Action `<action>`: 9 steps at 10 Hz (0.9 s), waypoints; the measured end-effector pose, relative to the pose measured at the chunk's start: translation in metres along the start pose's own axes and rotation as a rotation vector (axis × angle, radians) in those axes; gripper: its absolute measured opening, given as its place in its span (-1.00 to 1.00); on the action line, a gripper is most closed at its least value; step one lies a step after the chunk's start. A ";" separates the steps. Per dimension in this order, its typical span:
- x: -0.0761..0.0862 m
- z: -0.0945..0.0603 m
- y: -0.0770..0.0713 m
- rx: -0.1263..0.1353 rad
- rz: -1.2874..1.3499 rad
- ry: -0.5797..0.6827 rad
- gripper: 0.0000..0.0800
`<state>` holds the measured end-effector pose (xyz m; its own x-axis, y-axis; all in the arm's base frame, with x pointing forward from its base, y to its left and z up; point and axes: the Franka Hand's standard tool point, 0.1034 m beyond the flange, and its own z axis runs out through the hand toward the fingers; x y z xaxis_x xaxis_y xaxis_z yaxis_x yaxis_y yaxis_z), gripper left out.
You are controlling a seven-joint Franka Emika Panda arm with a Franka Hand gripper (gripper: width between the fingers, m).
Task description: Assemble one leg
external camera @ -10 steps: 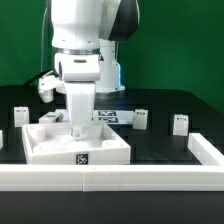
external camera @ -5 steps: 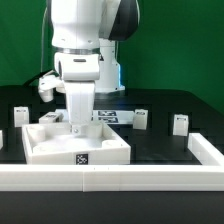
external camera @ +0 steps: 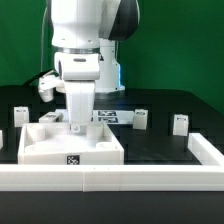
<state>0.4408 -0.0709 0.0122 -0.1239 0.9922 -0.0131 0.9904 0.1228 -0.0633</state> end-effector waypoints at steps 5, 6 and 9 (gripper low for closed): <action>0.055 0.000 0.008 -0.030 0.181 0.018 -0.85; 0.079 -0.001 0.013 -0.032 0.187 0.024 -0.85; 0.116 -0.003 0.029 -0.048 0.146 0.036 -0.85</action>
Offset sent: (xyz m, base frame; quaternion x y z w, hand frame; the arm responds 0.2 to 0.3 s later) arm -0.0179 0.0613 -0.0070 -0.0023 0.0200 0.0781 0.9967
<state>0.4557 0.0477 0.0114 0.0235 0.9996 0.0166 0.9996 -0.0233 -0.0160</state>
